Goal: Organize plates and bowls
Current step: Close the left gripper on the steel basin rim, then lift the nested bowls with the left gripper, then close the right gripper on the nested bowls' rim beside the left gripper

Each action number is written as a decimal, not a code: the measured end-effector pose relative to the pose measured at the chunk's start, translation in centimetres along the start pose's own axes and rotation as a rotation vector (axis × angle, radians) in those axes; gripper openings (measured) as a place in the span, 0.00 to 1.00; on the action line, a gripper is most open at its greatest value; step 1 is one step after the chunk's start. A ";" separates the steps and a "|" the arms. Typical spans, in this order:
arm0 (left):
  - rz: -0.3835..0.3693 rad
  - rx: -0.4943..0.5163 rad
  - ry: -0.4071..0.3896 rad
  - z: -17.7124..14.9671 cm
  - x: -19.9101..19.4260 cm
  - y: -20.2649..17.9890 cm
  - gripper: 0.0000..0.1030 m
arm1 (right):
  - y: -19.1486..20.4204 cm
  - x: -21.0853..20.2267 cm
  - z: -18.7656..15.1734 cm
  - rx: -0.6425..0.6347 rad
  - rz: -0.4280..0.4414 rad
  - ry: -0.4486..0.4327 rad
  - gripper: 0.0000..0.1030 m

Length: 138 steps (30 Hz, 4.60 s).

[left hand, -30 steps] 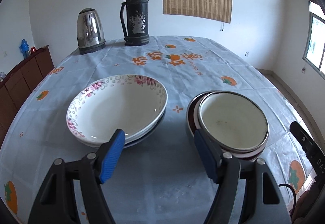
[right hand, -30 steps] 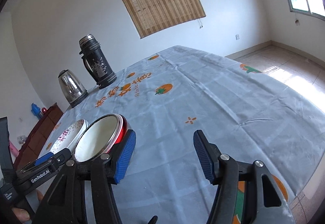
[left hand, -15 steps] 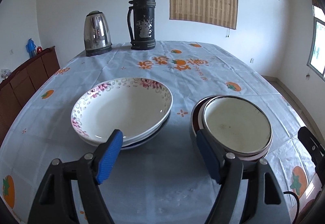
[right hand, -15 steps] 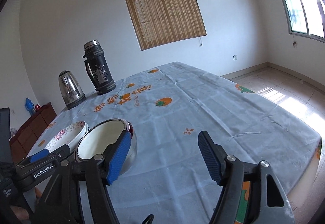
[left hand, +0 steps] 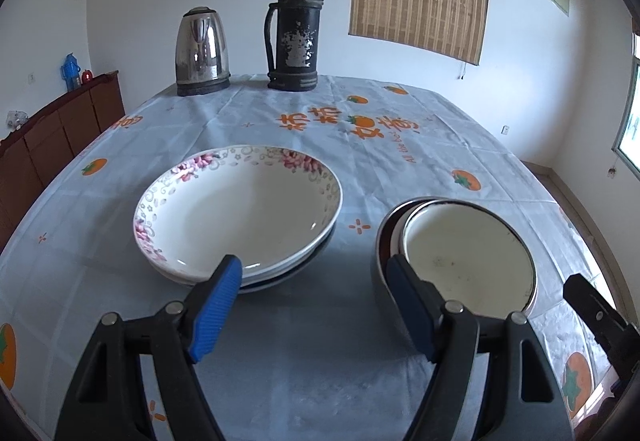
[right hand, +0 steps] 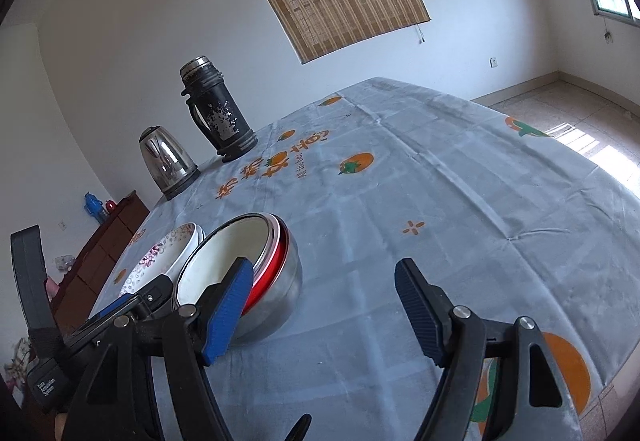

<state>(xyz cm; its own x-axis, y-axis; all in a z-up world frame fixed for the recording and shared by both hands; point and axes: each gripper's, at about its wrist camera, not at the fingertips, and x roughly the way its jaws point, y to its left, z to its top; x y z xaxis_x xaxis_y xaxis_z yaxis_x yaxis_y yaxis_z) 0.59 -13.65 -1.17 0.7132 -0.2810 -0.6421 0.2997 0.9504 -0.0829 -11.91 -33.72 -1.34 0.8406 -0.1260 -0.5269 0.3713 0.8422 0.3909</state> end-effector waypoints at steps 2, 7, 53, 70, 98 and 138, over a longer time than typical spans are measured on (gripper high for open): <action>-0.054 -0.016 0.008 0.1 -0.3 0.0 0.74 | 0.0 0.4 0.2 -0.001 0.028 0.022 0.73; -0.168 -0.101 0.039 0.2 -0.4 0.0 0.72 | 0.0 1.2 0.7 0.027 0.084 0.062 0.73; -0.241 -0.163 0.287 0.7 6.3 -3.7 0.48 | 0.2 6.2 2.3 0.001 -0.035 0.222 0.73; -0.287 -0.053 0.328 0.9 7.6 -6.7 0.48 | -1.2 5.2 2.9 0.008 -0.113 0.220 0.73; -0.276 -0.039 0.299 1.8 7.6 -5.7 0.32 | 0.6 6.2 1.9 0.031 -0.031 0.212 0.45; -0.329 -0.037 0.285 -0.8 3.9 -4.7 0.23 | 0.8 3.2 -0.3 0.026 -0.073 0.205 0.30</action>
<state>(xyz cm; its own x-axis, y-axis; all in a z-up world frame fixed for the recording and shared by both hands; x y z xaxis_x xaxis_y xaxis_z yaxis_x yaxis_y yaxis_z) 1.47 -19.07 -3.85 0.3782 -0.5268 -0.7612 0.4551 0.8219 -0.3426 -9.00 -33.29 -2.90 0.7142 -0.0749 -0.6959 0.4409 0.8203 0.3642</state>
